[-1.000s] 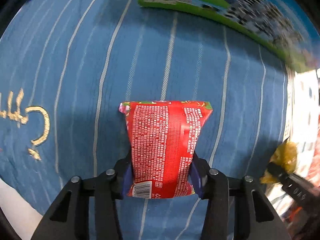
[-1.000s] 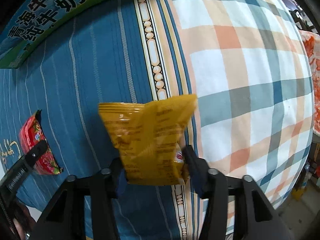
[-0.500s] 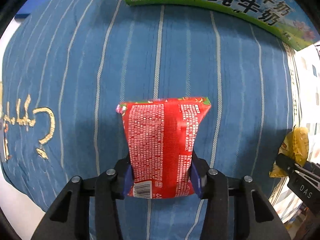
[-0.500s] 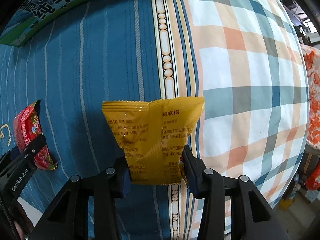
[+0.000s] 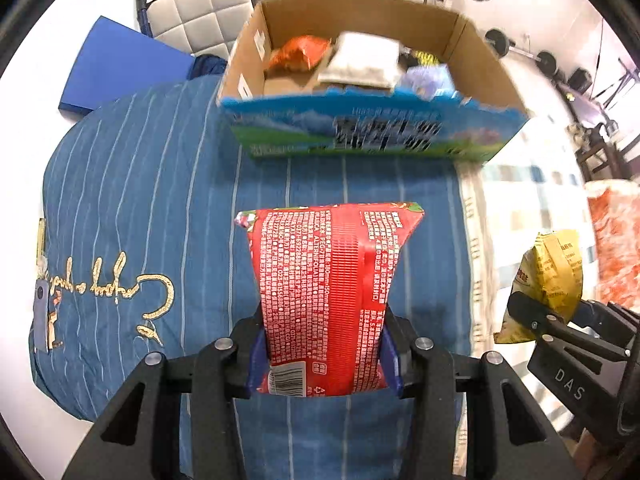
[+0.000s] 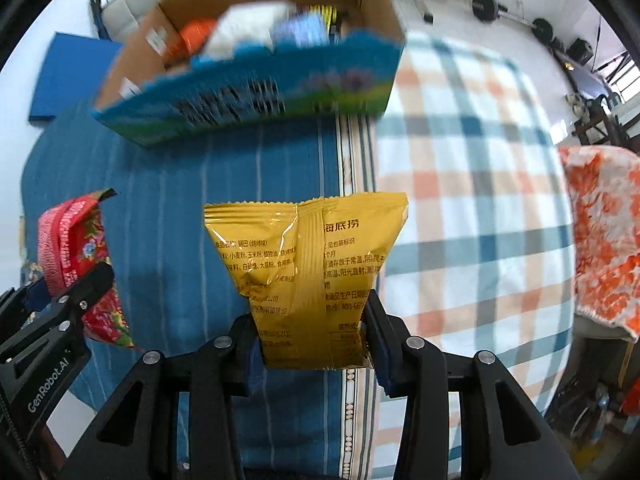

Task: Organize soft objects
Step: 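Lift the red wrapper with the left tool while the right tool carries the yellow bag to the box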

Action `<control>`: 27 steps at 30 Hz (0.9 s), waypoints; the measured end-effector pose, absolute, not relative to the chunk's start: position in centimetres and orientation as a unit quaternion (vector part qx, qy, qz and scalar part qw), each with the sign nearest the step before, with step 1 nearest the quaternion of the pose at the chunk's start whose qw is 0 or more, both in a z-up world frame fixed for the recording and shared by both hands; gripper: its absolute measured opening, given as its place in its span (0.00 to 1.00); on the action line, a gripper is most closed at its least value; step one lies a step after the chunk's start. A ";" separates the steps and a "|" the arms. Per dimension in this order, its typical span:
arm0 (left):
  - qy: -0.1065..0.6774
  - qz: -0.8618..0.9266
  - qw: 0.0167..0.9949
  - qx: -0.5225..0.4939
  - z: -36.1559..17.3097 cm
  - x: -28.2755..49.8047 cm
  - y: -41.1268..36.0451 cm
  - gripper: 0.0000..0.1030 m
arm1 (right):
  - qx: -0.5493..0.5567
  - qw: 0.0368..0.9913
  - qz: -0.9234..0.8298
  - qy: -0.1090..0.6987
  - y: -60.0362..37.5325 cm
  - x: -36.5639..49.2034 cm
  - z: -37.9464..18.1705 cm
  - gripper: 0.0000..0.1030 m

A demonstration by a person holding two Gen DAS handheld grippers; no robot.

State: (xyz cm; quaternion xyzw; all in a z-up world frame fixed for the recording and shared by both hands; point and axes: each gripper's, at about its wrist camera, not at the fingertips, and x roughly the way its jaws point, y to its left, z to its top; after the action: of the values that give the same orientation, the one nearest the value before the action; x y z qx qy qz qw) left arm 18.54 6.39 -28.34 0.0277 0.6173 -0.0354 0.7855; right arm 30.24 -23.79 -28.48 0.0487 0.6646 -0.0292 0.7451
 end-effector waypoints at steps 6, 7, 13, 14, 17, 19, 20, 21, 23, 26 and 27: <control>0.586 -0.040 0.809 0.019 -23.7 18.2 6.2 0.42 | 0.057 0.774 -0.021 0.630 -25.0 29.4 -22.0 0.44; 0.582 -0.041 0.812 0.020 -23.2 18.1 6.1 0.42 | 0.060 0.777 -0.017 0.626 -25.6 28.8 -19.9 0.44; 0.569 -0.044 0.821 0.010 -20.9 18.2 6.1 0.42 | 0.061 0.792 -0.003 0.608 -25.9 28.8 -17.3 0.44; 0.565 -0.044 0.824 0.009 -20.5 18.3 6.1 0.42 | 0.061 0.793 -0.001 0.606 -26.0 28.8 -16.7 0.44; 0.557 -0.047 0.829 0.006 -19.6 18.8 6.0 0.42 | 0.065 0.798 0.008 0.599 -25.8 29.2 -15.1 0.44; 0.556 -0.051 0.830 0.001 -19.0 19.4 6.0 0.42 | 0.069 0.801 0.013 0.594 -25.7 29.7 -14.5 0.44; 0.555 -0.056 0.830 -0.003 -18.7 20.0 6.0 0.42 | 0.072 0.802 0.018 0.592 -25.6 30.2 -14.1 0.44; 0.554 -0.057 0.830 -0.005 -18.6 20.4 6.0 0.42 | 0.076 0.803 0.021 0.591 -25.6 30.5 -13.9 0.44; 0.549 -0.058 0.834 -0.007 -18.0 21.5 6.2 0.42 | 0.083 0.803 0.029 0.590 -25.6 31.7 -13.5 0.44; 0.542 -0.060 0.838 -0.010 -17.2 23.6 6.4 0.42 | 0.084 0.806 0.032 0.585 -25.5 33.7 -12.9 0.44; 0.541 -0.060 0.839 -0.008 -17.1 24.6 6.4 0.42 | 0.084 0.806 0.033 0.584 -25.4 34.2 -12.8 0.44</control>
State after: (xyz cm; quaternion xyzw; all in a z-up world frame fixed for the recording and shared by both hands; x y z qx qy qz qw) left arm 24.61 6.43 -17.07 -0.0078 0.5406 -0.0598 0.8391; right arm 34.24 -25.43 -12.84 0.0843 0.5844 0.0325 0.8064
